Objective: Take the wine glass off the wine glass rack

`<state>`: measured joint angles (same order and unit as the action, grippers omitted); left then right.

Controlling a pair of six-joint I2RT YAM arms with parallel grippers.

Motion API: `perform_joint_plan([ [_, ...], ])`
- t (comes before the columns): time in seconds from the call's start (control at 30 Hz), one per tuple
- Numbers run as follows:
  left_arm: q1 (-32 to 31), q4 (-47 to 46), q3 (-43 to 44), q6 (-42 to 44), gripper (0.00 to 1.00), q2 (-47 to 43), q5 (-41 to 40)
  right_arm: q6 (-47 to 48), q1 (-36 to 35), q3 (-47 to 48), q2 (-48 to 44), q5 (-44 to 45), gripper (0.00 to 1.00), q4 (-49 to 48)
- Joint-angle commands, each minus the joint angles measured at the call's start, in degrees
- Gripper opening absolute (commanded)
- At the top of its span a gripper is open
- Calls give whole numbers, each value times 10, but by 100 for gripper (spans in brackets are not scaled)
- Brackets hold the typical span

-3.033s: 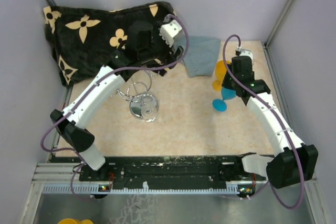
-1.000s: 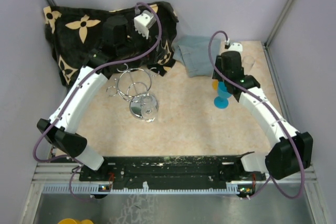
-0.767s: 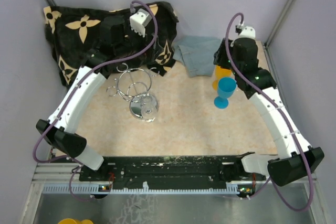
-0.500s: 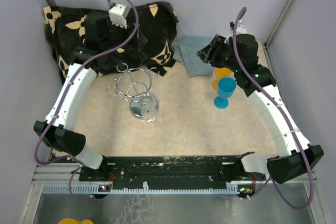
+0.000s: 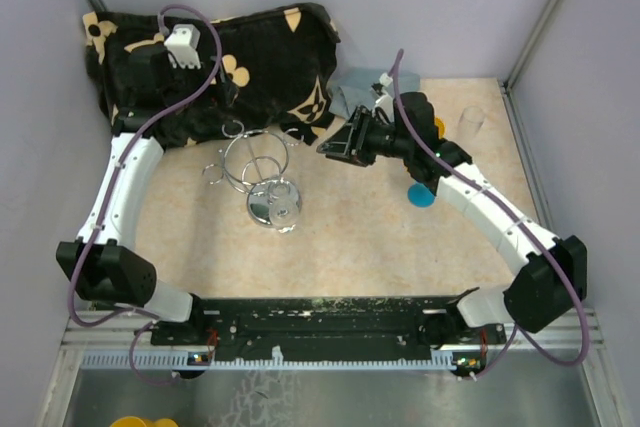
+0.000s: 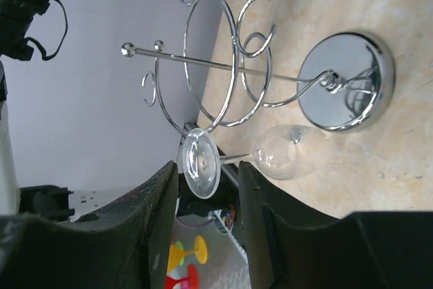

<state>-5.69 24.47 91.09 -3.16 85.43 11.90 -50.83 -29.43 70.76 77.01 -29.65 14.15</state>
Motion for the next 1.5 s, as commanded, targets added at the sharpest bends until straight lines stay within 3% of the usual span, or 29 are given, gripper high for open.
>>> perform_joint_plan([
  [0.0, 13, -31, -18, -10, 94, -30, 10, -60, -17, -19, 11, -73, 41, -111],
  [0.2, 31, -31, -31, -26, 93, -29, 24, -103, -31, -65, 31, -130, 44, -196],
  [0.53, 38, -22, -17, -38, 100, -16, 54, -96, -64, -58, 62, -140, 45, -202],
  [0.9, 39, -20, -19, -43, 99, -13, 60, -85, -81, -51, 84, -132, 44, -193],
  [1.27, 40, -18, -19, -42, 99, -11, 65, -71, -88, -36, 95, -142, 36, -175],
  [1.47, 40, -17, -20, -40, 99, -11, 66, -70, -88, -32, 101, -143, 24, -173],
])
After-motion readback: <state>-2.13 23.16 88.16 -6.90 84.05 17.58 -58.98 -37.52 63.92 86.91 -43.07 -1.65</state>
